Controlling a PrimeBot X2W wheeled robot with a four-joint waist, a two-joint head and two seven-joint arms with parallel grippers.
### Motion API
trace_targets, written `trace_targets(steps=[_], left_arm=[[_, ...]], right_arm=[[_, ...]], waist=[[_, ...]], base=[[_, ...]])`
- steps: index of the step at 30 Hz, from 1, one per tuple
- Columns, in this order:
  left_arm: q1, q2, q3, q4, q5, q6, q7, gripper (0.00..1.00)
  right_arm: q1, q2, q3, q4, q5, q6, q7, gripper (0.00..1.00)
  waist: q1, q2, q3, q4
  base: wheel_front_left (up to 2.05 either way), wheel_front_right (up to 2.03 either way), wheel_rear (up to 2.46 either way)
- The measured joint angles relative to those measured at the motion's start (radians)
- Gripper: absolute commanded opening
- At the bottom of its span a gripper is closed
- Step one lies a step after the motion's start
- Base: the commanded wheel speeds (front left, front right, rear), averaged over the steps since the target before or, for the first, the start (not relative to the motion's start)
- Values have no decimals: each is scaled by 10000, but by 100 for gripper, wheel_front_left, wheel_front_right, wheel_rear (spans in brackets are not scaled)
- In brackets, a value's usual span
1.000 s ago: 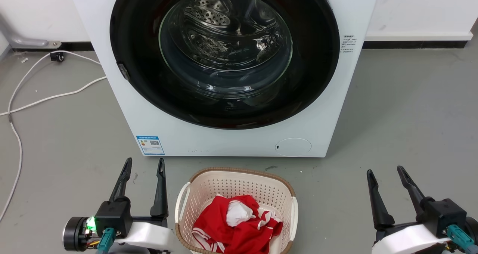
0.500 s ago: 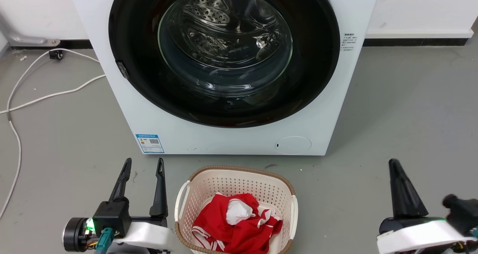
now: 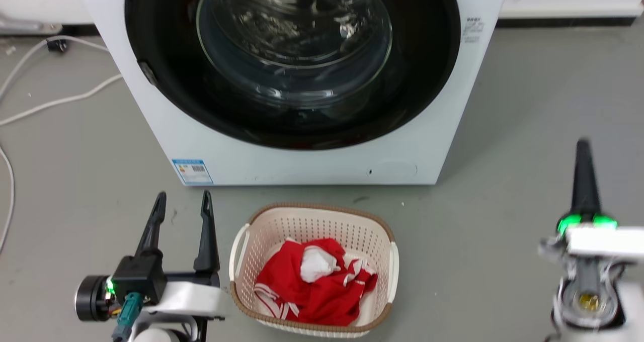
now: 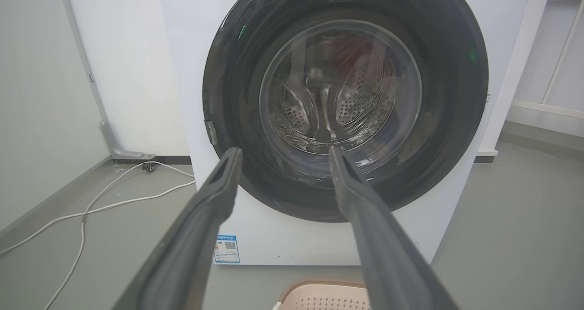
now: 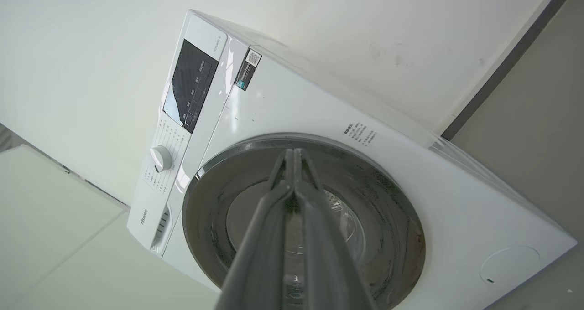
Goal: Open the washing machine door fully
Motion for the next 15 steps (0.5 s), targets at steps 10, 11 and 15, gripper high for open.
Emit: trace_targets(steps=[10, 11, 15], left_arm=[[-875, -27, 50, -385, -33, 42, 0, 100], [-959, -31, 59, -431, -33, 42, 0, 100], [-1285, -31, 86, -593, -35, 21, 0, 100]], right_arm=[[-3681, -140, -1127, 1553, 4293, -2, 1423, 0], [-4057, -267, -1175, 1814, 4433, -2, 1668, 0], [-5649, -798, -1149, 3133, 4773, -2, 2602, 0]], waist=[[1, 0, 1218, -35], [1, 0, 1341, -36], [2, 0, 1819, -37]], base=[[0, 0, 0], [0, 0, 0], [0, 0, 0]])
